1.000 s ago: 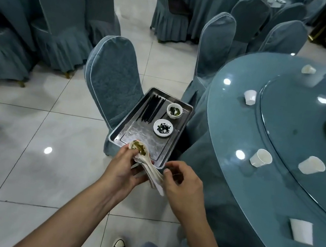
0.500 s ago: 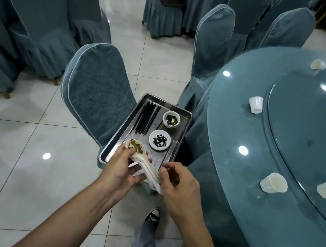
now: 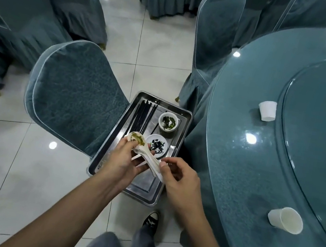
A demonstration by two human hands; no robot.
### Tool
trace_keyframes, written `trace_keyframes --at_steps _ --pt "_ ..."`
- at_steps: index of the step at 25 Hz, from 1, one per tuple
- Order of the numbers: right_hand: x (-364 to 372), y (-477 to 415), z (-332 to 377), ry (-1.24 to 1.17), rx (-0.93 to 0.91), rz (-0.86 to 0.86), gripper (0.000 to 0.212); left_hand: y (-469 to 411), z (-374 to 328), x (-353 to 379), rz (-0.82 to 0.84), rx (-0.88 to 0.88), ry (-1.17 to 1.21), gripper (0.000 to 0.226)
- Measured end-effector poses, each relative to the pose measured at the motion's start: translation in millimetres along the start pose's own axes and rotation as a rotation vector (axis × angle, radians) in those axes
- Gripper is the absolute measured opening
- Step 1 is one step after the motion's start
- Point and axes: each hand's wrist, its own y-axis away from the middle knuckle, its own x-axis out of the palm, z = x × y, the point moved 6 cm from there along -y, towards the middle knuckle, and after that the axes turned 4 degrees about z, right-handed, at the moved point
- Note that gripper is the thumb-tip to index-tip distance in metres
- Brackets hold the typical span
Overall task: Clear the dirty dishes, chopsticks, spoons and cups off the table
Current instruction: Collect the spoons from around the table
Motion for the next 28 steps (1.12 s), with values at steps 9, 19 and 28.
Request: trace_keyframes --at_steps 9,19,28 --pt "5.1 -78.3 -31.0 -0.153 0.167 -0.012 0.008 -83.2 -6.7 22.7 0.011 -0.057 0.028 0.016" --pt "28.0 -158.6 -59.8 -0.301 0.289 -0.222 0.014 -191.8 -11.6 26.3 0.039 -0.151 -0.089 0.021" --pt "20.1 -251.3 -102.8 -0.322 0.35 -0.324 0.017 -310.5 -8.9 13.2 0.051 -0.158 -0.392 0.02"
